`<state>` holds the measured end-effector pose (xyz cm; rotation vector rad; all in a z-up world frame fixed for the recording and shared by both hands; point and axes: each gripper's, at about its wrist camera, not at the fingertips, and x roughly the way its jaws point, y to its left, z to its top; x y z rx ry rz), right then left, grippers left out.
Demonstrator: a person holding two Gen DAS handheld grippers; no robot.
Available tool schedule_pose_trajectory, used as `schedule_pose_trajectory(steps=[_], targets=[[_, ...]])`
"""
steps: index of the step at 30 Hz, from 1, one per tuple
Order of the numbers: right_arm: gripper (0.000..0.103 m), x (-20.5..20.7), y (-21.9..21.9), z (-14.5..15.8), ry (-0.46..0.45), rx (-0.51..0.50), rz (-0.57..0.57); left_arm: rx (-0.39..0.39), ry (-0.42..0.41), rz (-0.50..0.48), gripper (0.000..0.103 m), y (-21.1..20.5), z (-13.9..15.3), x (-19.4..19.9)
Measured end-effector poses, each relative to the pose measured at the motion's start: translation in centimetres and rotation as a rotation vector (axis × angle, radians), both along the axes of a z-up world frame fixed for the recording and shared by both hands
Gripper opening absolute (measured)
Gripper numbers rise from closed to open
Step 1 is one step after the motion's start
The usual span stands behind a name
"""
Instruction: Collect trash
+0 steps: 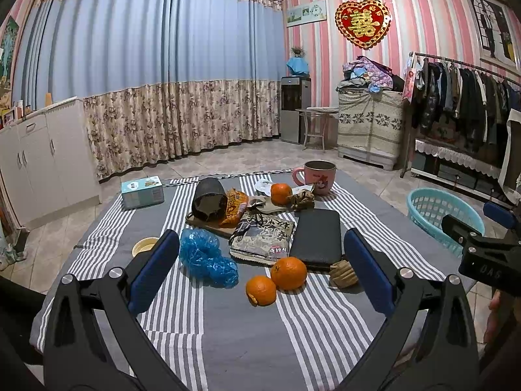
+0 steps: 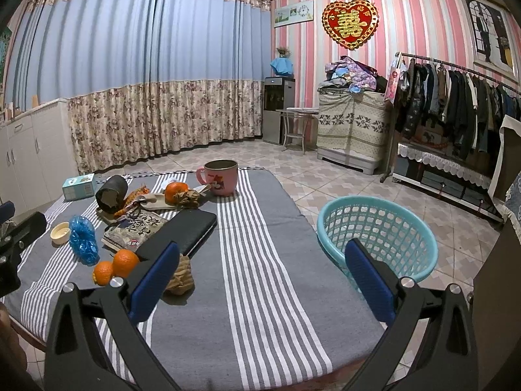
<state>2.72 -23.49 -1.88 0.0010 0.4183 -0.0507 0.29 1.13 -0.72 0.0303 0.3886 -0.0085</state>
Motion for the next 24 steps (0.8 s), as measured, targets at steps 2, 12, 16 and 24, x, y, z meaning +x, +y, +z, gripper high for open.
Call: schedule_pose_trajectory(steps=[2,12,16,24], targets=[[0.099,0.09,0.03,-0.11,0.003,-0.002,0.001,0.001,0.000,0.001,0.098,0.01,-0.01,-0.07],[0.099,0.03,-0.37,-0.28,0.006,-0.006,0.000,-0.003,0.002,-0.007,0.098,0.01,-0.23,-0.10],[0.099,-0.09,-0.70,-0.41,0.005,-0.007,0.003,-0.006,0.004,-0.006,0.098,0.07,-0.28,-0.12],[0.099,-0.09,-0.56,-0.40,0.004,-0.007,0.001,-0.010,0.004,-0.008,0.098,0.15,-0.24,-0.17]])
